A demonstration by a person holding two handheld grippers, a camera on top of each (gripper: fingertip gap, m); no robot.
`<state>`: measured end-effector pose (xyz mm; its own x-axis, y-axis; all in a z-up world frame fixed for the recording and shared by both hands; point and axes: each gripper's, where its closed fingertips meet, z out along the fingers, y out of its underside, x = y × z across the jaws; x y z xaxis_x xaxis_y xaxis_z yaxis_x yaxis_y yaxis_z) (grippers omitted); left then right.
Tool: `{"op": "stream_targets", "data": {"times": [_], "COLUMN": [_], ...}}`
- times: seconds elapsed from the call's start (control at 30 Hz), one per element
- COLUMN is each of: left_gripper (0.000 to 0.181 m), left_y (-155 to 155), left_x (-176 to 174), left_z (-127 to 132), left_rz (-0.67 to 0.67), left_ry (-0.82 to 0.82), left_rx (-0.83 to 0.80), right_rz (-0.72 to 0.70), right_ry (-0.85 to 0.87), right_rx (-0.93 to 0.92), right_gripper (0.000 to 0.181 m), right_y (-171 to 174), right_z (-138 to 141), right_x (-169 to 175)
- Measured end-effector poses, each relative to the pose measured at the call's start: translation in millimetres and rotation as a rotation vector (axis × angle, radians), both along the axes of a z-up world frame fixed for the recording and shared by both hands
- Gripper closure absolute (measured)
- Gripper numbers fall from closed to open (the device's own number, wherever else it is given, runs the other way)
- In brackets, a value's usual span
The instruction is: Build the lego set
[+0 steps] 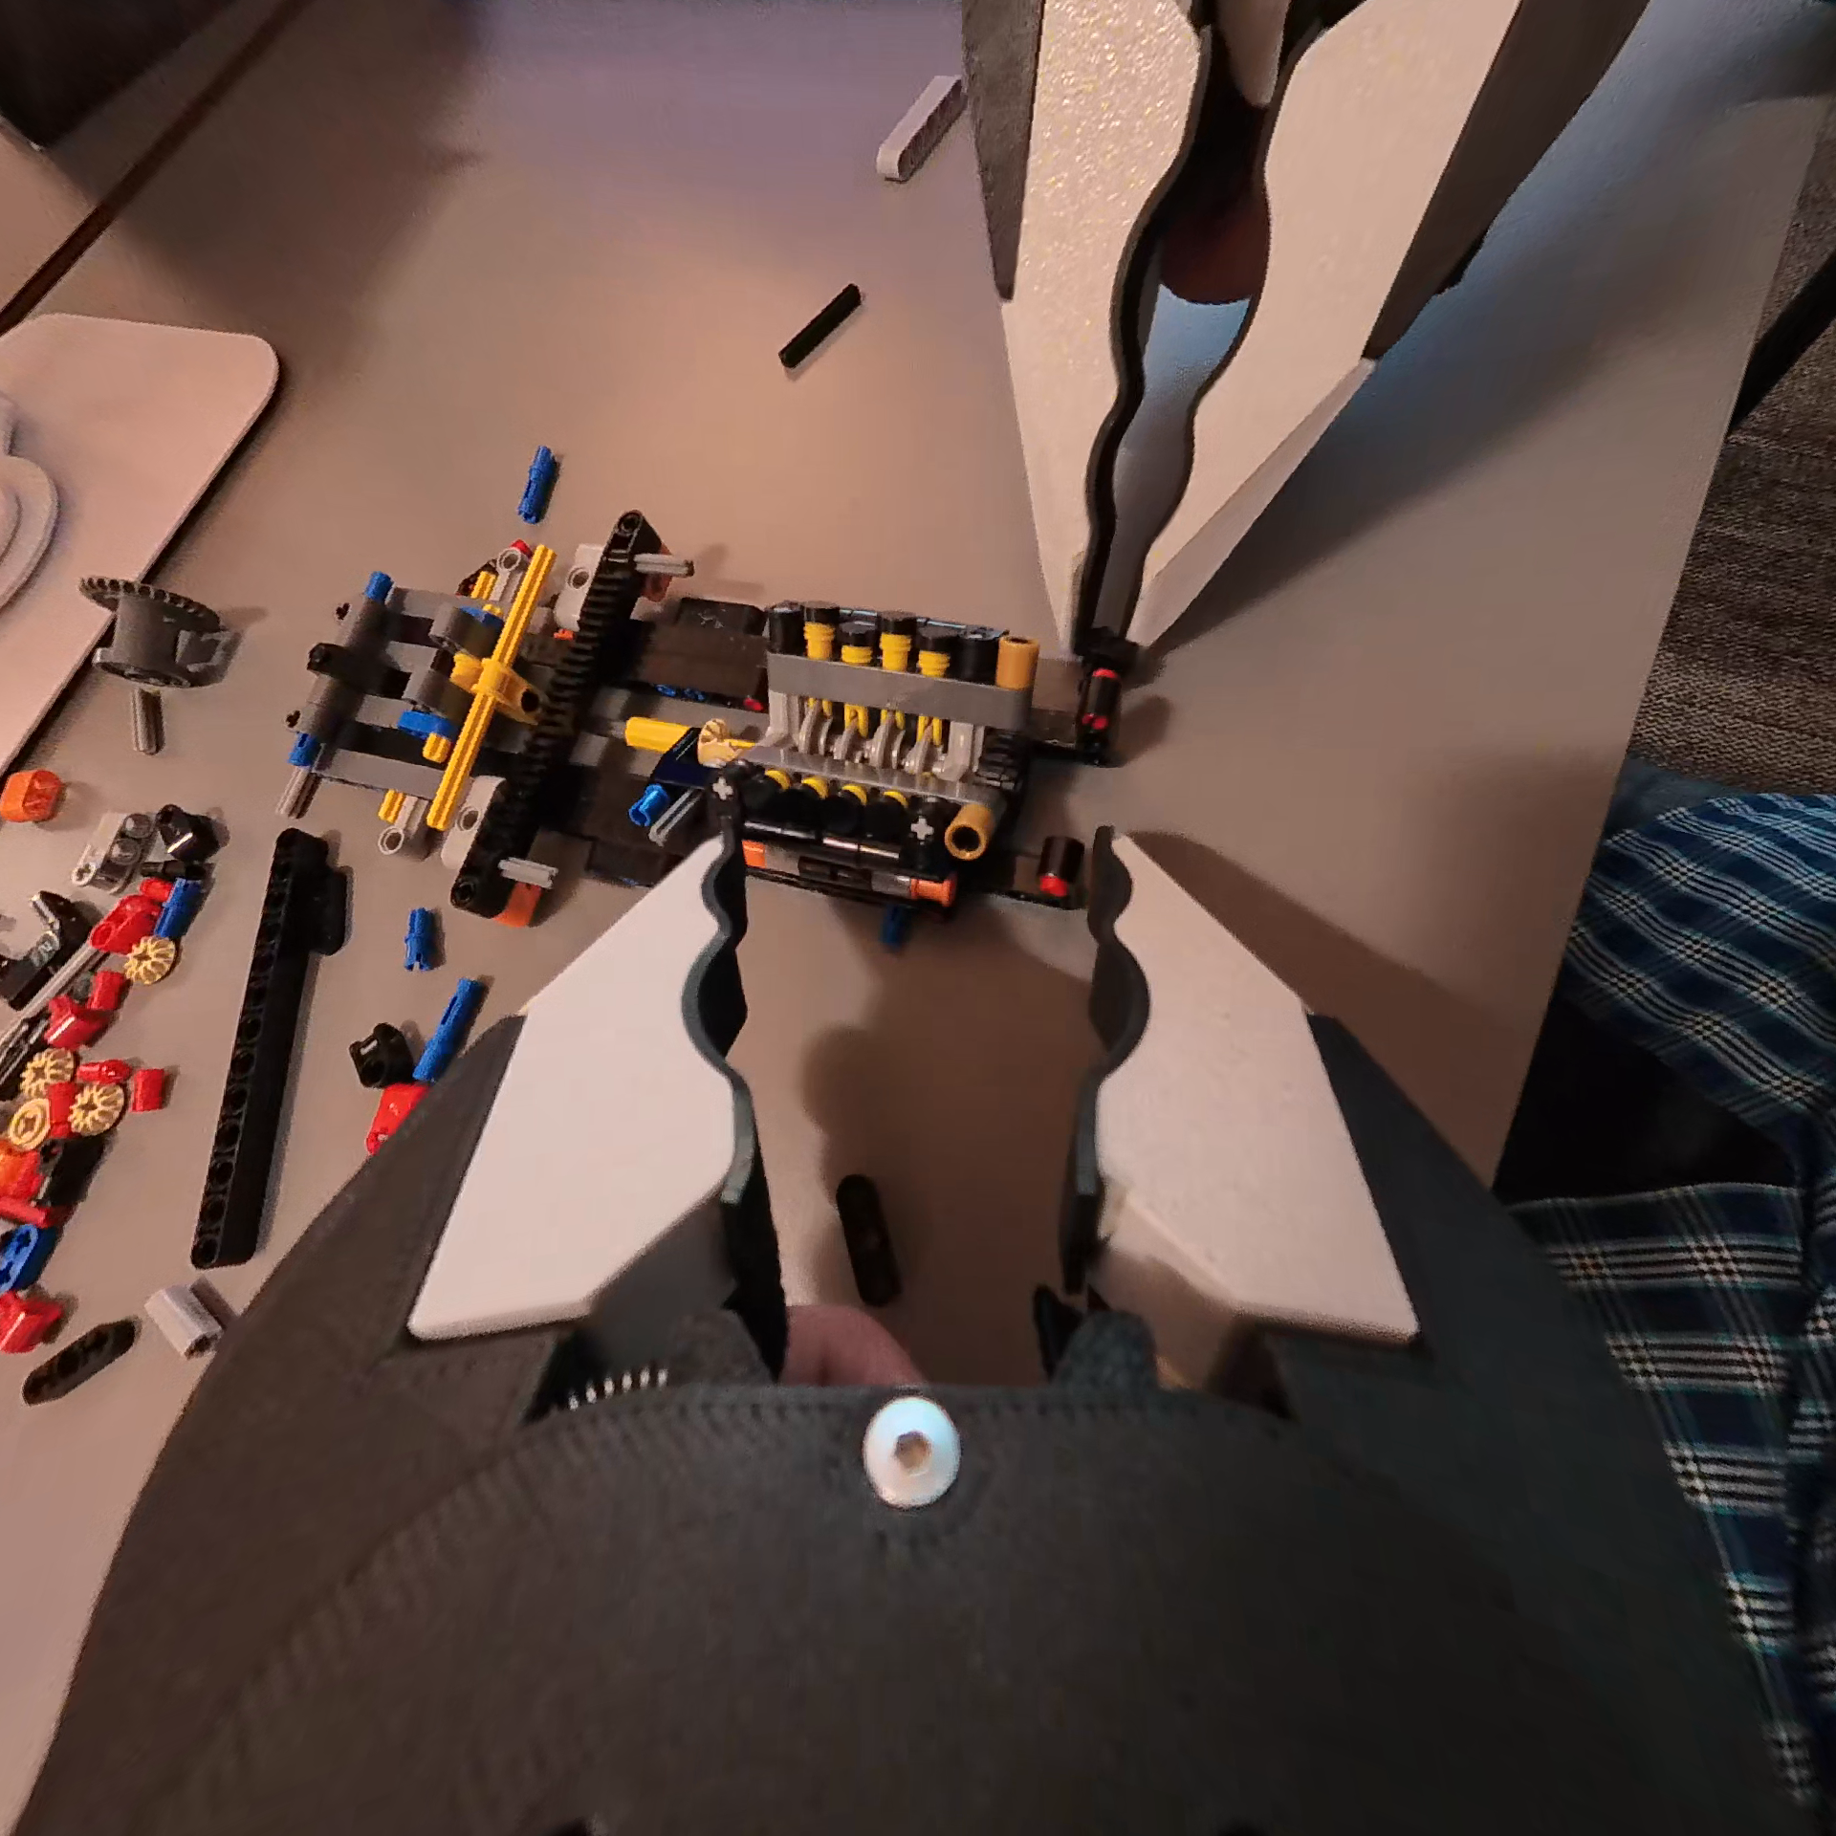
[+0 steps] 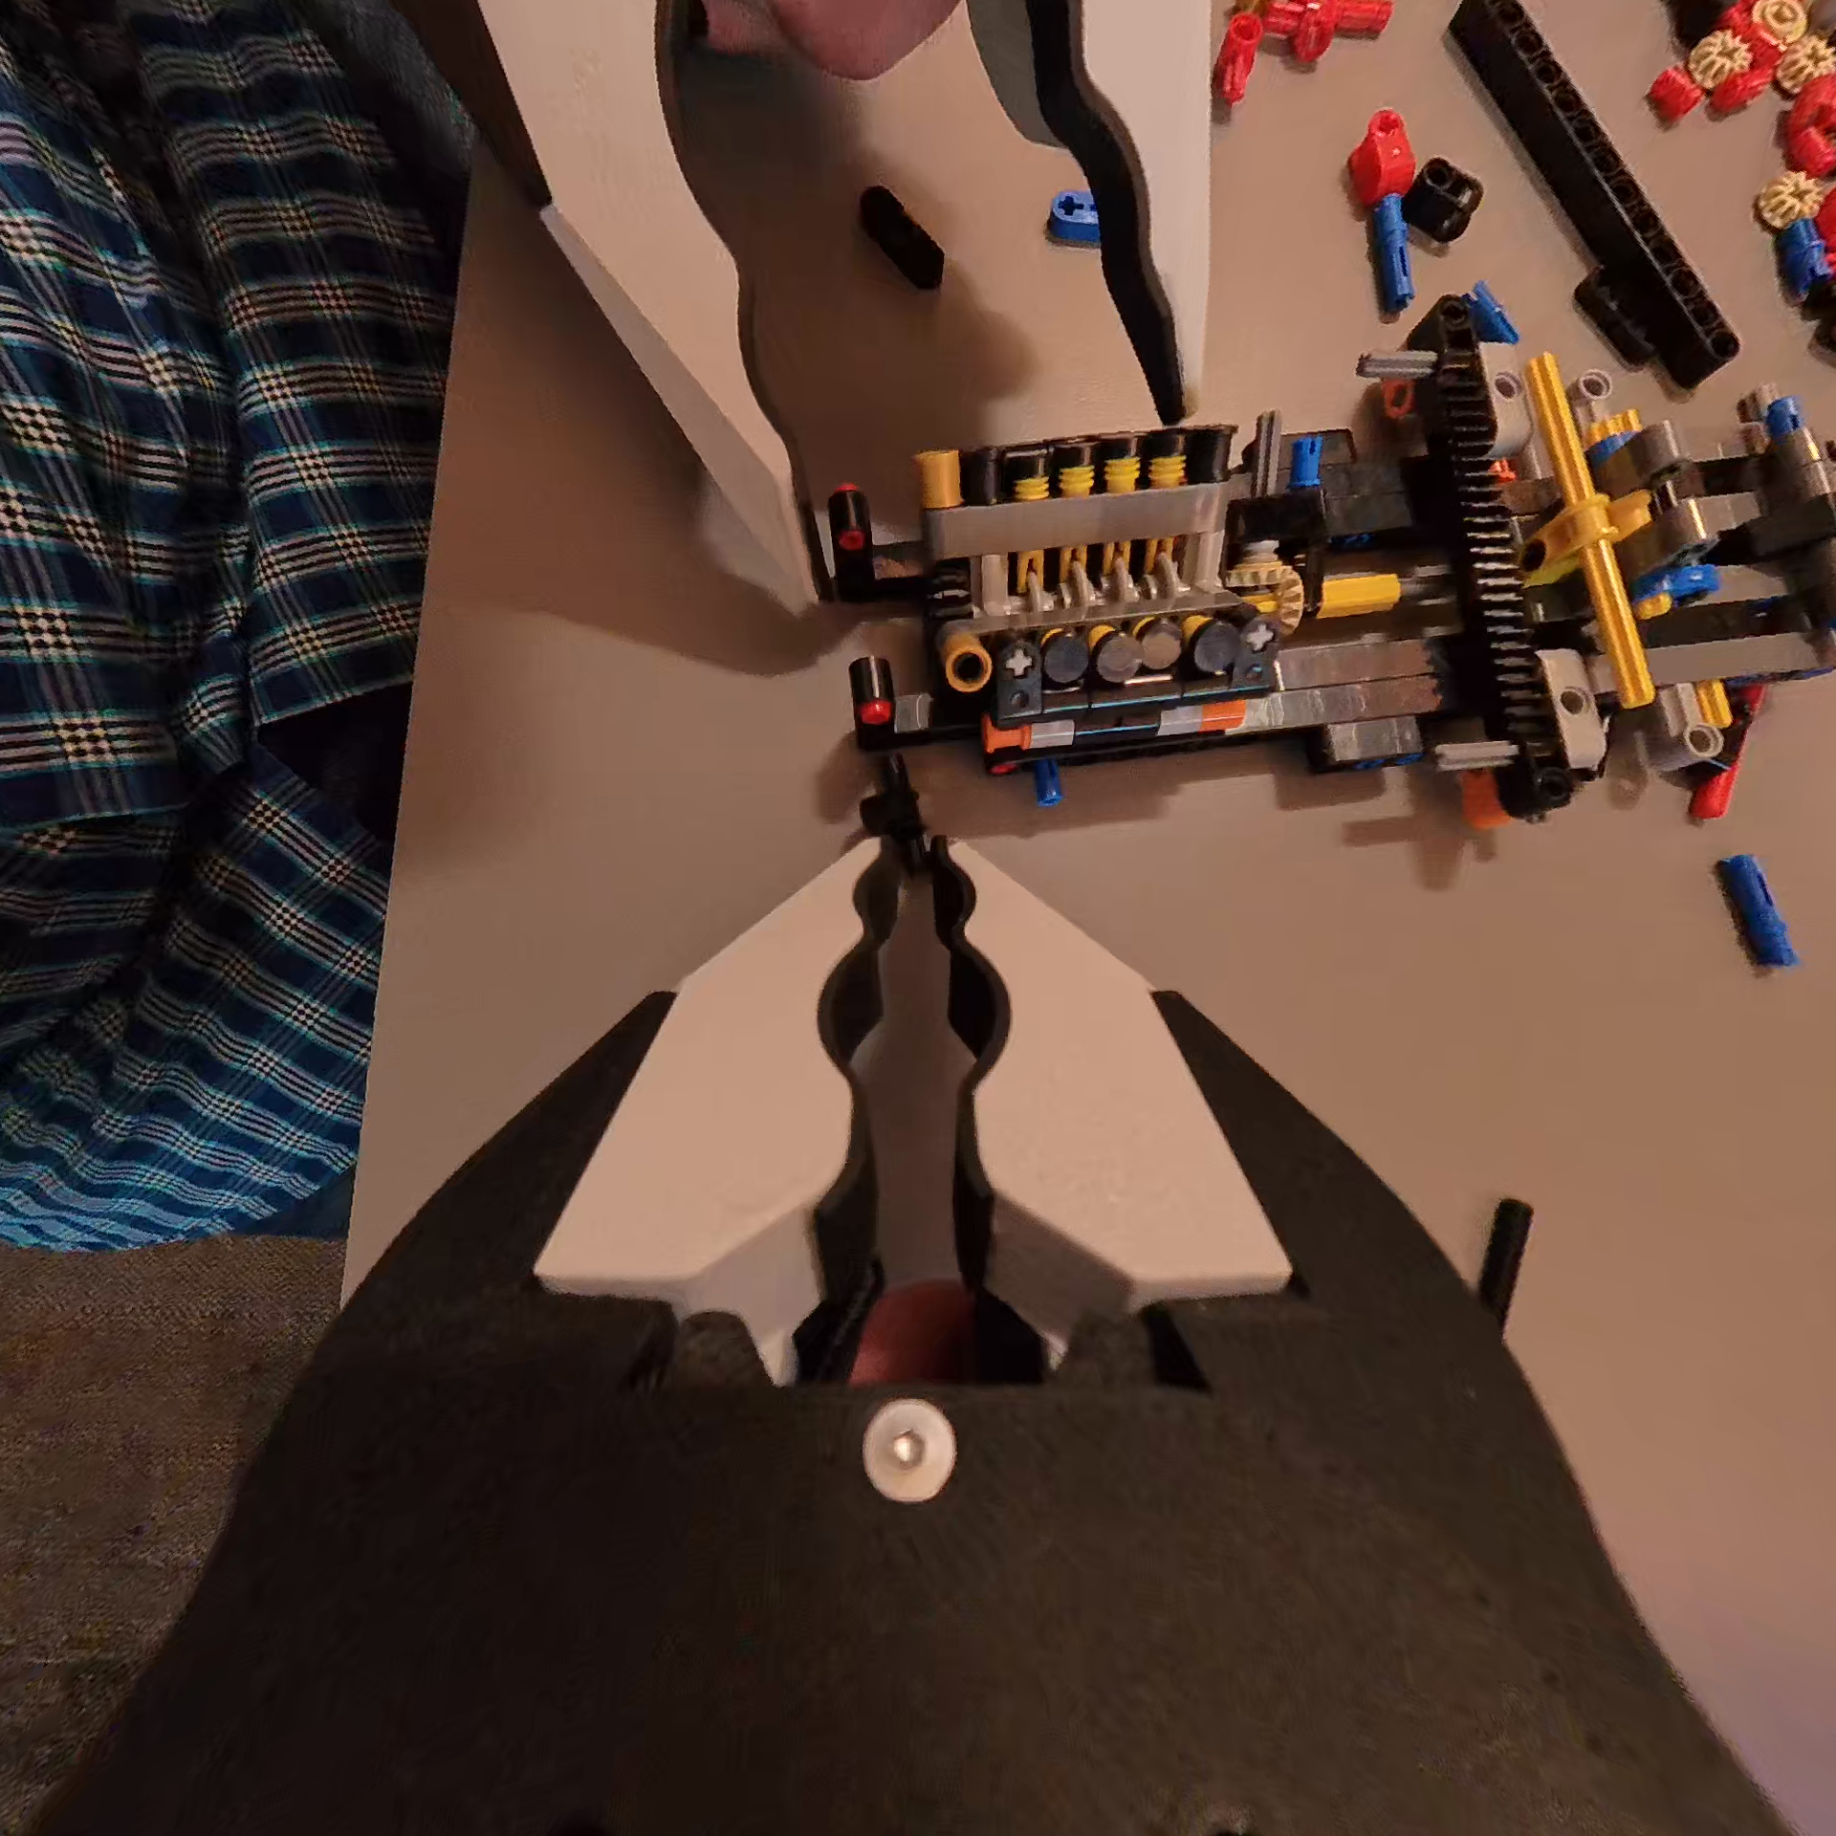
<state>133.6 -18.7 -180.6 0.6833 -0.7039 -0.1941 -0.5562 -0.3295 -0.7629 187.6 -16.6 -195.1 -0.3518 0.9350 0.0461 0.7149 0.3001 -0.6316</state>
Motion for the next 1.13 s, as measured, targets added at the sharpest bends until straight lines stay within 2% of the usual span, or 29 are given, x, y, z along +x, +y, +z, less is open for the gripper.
{"op": "stream_targets", "data": {"times": [0.5,0.83,1.0,1.13], "left_gripper": [0.114,0.115,0.117,0.12], "left_y": [-6.1,-6.2,-3.8,3.9], "left_x": [-14.4,-64.9,-99.0,-121.6], "left_z": [5.6,26.3,33.4,33.3], "left_rz": [0.021,0.106,0.166,0.23], "left_ry": [0.011,0.028,0.031,-0.001], "left_rx": [0.004,0.042,0.056,0.066], "right_rz": [-0.019,-0.098,-0.159,-0.228], "right_ry": [0.05,0.106,0.169,0.286], "right_rx": [-0.024,-0.051,-0.034,-0.006], "right_gripper": [0.173,0.164,0.161,0.161], "right_y": [1.2,20.8,40.9,67.8], "right_z": [0.5,3.0,20.5,50.2], "right_x": [3.5,3.9,-3.5,-18.9]}}
